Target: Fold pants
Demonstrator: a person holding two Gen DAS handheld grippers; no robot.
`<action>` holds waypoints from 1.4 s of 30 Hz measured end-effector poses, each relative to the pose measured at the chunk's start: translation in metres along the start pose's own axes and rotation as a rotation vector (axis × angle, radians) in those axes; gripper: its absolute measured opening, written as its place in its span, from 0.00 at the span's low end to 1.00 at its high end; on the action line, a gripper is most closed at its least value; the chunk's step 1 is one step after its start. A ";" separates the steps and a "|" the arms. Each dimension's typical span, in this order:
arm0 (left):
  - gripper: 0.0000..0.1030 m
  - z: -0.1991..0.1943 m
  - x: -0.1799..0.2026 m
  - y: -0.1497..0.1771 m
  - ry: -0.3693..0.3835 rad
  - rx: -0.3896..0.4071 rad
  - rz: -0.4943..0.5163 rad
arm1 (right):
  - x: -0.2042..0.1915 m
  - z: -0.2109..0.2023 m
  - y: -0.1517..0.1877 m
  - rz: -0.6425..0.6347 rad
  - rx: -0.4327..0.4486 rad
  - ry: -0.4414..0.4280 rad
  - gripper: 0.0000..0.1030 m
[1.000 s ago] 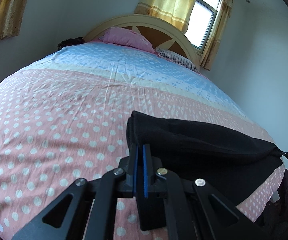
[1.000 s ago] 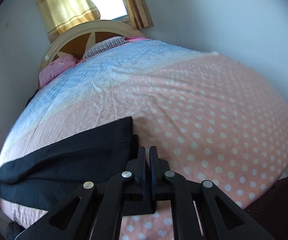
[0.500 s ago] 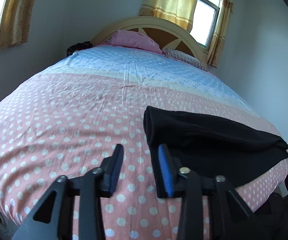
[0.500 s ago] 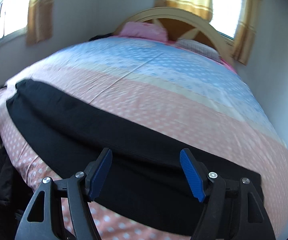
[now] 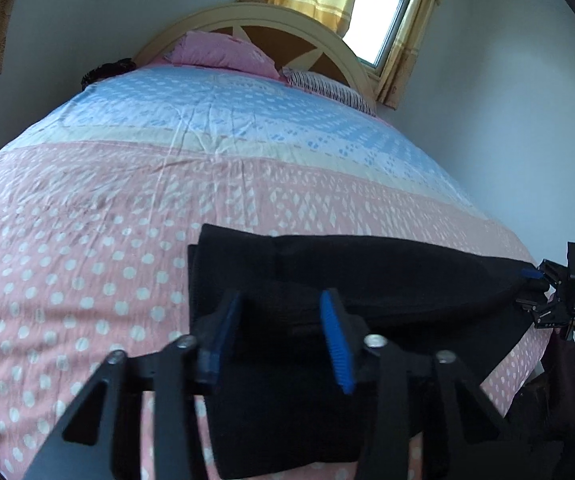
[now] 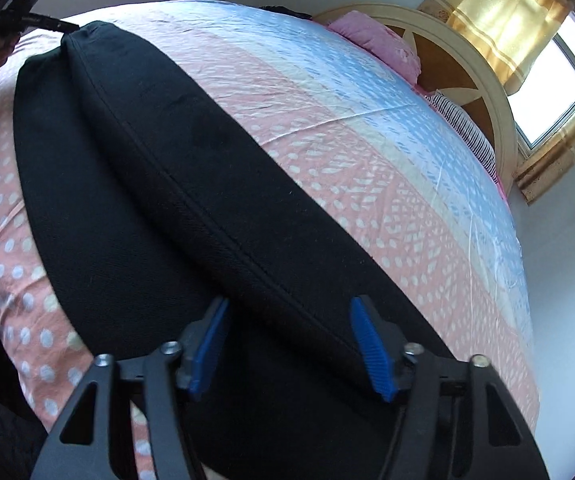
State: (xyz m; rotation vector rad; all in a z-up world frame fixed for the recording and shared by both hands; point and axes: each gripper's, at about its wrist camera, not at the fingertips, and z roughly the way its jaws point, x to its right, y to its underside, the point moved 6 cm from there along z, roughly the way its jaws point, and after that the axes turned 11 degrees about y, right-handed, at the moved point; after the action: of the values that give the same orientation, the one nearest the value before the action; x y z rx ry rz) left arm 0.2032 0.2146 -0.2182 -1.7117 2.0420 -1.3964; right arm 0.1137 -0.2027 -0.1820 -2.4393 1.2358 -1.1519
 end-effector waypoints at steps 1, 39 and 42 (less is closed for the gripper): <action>0.13 0.004 0.000 0.001 -0.013 -0.020 0.006 | 0.002 0.001 -0.002 0.010 -0.002 -0.009 0.36; 0.00 0.002 0.000 0.006 0.014 0.033 -0.047 | -0.015 -0.052 0.012 0.037 0.133 0.041 0.04; 0.00 -0.008 0.011 0.002 0.025 0.067 0.003 | -0.012 -0.059 0.010 0.035 0.141 0.044 0.04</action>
State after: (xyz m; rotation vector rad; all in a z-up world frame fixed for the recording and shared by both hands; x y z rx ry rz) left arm 0.1931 0.2101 -0.2099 -1.6721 1.9859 -1.4748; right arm 0.0616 -0.1898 -0.1530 -2.2935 1.1617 -1.2448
